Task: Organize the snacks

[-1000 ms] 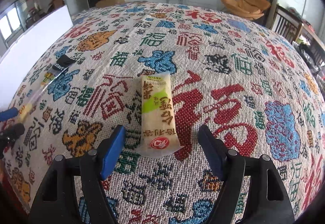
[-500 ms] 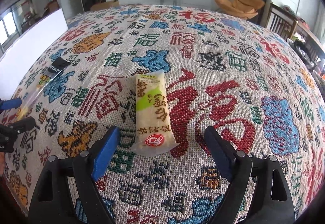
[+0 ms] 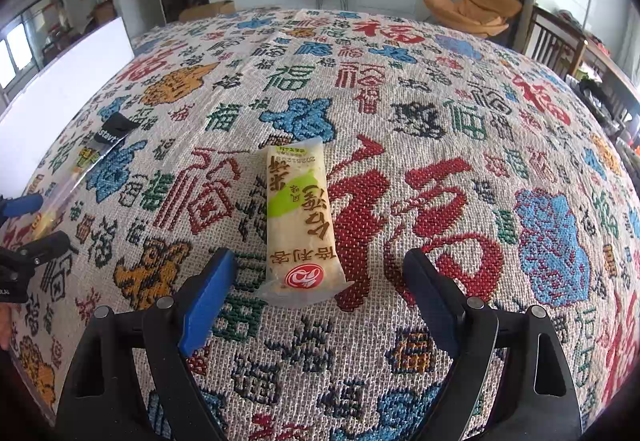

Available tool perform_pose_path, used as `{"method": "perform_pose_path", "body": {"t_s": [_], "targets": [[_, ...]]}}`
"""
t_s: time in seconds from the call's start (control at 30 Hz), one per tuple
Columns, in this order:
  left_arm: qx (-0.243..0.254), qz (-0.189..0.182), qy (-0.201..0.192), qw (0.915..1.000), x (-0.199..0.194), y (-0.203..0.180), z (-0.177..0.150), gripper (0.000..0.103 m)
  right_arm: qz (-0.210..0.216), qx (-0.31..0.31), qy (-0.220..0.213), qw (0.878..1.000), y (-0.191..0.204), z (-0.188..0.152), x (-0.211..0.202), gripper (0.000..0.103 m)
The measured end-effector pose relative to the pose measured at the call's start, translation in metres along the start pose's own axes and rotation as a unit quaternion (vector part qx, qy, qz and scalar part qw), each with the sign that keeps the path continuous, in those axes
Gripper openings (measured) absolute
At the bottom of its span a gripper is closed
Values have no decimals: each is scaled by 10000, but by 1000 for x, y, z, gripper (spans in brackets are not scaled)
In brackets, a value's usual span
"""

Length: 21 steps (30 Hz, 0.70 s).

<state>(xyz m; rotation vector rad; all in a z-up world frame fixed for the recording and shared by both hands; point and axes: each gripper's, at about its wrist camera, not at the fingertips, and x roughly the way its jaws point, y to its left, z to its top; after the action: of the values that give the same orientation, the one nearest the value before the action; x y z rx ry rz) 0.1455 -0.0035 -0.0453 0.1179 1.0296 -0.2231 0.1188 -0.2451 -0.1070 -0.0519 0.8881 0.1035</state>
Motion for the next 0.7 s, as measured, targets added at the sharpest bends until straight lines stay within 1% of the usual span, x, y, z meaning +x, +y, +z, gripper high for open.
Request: {"method": "perform_pose_path", "body": {"t_s": [0.1, 0.17, 0.2, 0.23, 0.27, 0.3, 0.33, 0.37, 0.4, 0.47, 0.53, 0.57, 0.6, 0.63, 0.7], "targets": [[120, -73, 401, 9991, 4, 0, 10, 103, -3, -10, 20, 10000, 0, 0, 0, 89], [162, -104, 496, 9986, 5, 0, 13, 102, 56, -73, 148, 9998, 0, 4, 3, 91], [164, -108, 477, 9987, 5, 0, 13, 99, 135, -154, 397, 9990, -1, 10, 5, 91], [165, -98, 380, 9991, 2, 0, 12, 95, 237, -202, 742, 9968, -4, 19, 8, 90], [158, -92, 232, 9996, -2, 0, 11, 78, 366, -125, 999, 9942, -8, 30, 10, 89], [135, -91, 93, 9998, -6, 1, 10, 52, 558, 19, 1109, 9923, -13, 39, 9, 89], [85, -105, 27, 9999, -9, 2, 11, 42, 738, 165, 1132, 9907, -18, 49, 5, 89], [19, -132, -10, 9999, -11, 5, 11, 26, 841, 245, 1180, 9891, -20, 59, 4, 89], [-59, -185, -29, 9998, -12, 8, 12, 22, 897, 279, 1309, 9869, -21, 69, 5, 89], [-245, -412, -96, 9988, -15, 16, 10, 18, 826, 226, 1512, 9848, -16, 82, 12, 86], [-337, -505, -212, 9979, -23, 19, 6, 16, 521, -3, 1639, 9851, -6, 88, 21, 85], [-367, -554, -287, 9974, -28, 21, 4, 16, 414, -105, 1763, 9834, 1, 88, 26, 76], [-427, -639, -361, 9964, -35, 23, 2, 16, 371, -136, 1898, 9810, 5, 86, 30, 62], [-520, -763, -447, 9947, -43, 26, 0, 16, 373, -100, 2027, 9785, 6, 82, 34, 33], [-726, -1013, -639, 9902, -61, 34, -2, 16, 342, -34, 2007, 9791, 8, 77, 31, 31]]}}
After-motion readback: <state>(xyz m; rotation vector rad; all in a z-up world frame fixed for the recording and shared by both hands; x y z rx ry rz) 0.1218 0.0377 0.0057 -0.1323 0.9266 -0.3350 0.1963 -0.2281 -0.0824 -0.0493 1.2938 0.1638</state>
